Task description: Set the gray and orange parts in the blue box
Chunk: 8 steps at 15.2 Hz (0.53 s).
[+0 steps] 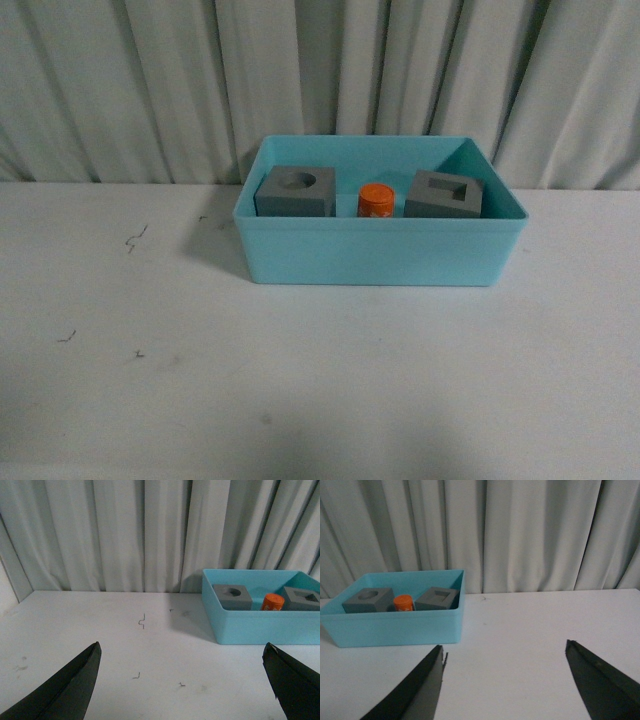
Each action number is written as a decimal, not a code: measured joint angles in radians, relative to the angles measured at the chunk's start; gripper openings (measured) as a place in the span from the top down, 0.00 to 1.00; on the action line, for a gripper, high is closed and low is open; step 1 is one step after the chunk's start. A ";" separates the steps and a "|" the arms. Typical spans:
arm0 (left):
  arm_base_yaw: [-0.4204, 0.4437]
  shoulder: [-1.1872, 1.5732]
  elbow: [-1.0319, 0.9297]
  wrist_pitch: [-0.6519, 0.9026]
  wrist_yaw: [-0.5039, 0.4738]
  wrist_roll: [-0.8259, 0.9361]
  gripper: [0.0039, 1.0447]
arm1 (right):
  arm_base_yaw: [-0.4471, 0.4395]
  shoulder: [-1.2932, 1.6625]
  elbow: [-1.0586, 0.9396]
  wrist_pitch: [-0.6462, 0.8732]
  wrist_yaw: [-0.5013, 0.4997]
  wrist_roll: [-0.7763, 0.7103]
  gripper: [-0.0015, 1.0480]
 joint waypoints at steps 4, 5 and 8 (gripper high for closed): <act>0.000 0.000 0.000 0.000 0.000 0.000 0.06 | 0.000 0.000 0.000 0.000 0.000 0.000 0.07; 0.000 0.000 0.000 0.000 0.000 0.000 0.06 | 0.000 0.000 0.000 0.000 0.000 0.000 0.06; 0.000 0.000 0.000 0.000 0.000 0.000 0.06 | 0.000 0.000 0.000 0.000 0.000 0.000 0.06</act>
